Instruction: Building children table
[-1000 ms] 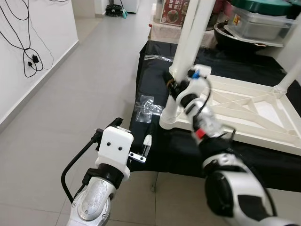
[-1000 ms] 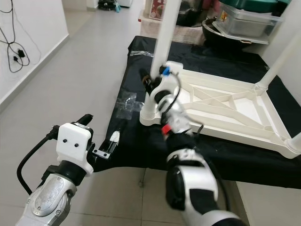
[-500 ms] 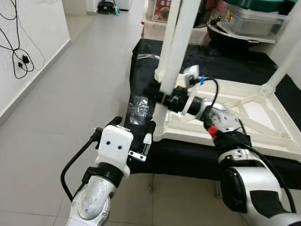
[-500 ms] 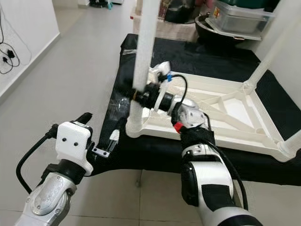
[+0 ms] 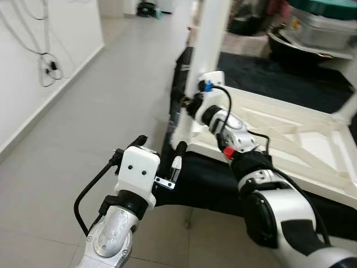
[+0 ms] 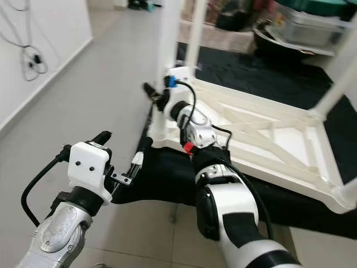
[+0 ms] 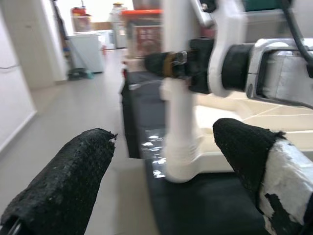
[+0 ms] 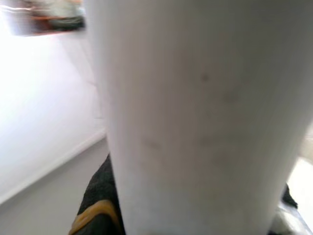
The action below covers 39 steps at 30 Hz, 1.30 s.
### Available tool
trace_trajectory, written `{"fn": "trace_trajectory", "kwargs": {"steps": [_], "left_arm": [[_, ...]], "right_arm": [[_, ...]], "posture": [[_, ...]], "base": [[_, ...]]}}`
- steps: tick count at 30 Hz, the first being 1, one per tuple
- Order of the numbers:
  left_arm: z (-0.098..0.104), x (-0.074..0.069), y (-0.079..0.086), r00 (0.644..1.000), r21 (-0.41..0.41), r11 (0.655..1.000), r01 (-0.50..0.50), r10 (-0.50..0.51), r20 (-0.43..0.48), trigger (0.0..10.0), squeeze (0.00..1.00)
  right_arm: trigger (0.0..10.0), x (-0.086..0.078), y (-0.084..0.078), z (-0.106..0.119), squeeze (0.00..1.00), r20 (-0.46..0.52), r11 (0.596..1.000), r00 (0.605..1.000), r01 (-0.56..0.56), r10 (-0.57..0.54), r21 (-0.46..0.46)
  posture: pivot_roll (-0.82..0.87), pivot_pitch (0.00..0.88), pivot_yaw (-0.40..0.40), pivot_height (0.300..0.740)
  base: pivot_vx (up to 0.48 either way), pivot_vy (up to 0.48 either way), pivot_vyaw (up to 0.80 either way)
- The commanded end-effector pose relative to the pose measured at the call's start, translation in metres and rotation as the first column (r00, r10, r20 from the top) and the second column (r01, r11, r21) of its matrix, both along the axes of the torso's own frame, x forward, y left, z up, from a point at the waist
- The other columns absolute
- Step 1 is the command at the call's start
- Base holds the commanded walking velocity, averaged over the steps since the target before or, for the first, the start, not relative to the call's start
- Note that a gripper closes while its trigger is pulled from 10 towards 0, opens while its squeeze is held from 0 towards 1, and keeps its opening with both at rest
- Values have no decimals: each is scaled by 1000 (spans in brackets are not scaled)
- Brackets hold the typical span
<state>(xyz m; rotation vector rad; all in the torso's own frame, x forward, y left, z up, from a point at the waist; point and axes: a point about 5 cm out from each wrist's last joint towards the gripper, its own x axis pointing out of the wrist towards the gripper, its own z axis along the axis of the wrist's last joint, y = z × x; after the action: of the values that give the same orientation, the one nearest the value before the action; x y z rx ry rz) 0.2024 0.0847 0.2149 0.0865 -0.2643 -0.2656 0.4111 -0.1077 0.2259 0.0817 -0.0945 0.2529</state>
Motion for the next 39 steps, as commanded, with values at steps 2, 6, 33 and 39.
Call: {"fn": "trace_trajectory", "kwargs": {"steps": [2, 6, 33, 39], "left_arm": [[-3, 1, -1, 1000, 5, 1000, -5, 5, -17, 10000, 0], [-3, 1, -1, 1000, 6, 1000, -4, 4, -17, 10000, 0], [-3, 1, -4, 1000, 3, 1000, 7, -7, -10, 10000, 0], [-2, 0, -4, 1000, 6, 1000, 0, 0, -7, 10000, 0]], "right_arm": [[0, -5, -40, -16, 0, -68, 940, 938, 340, -340, -9], [0, -21, -41, -31, 0, -136, 863, 855, 505, -500, 2], [10000, -33, 4, 6, 0, 85, 566, 580, -812, 810, 141], [10000, -34, 29, 2, 0, 43, 468, 473, -879, 880, 87]], "posture": [[144, 103, -118, 740], [147, 105, -115, 740], [155, 79, -132, 740], [166, 74, -139, 740]], "base": [[0, 0, 0], [0, 0, 0], [0, 0, 0], [0, 0, 0]]}}
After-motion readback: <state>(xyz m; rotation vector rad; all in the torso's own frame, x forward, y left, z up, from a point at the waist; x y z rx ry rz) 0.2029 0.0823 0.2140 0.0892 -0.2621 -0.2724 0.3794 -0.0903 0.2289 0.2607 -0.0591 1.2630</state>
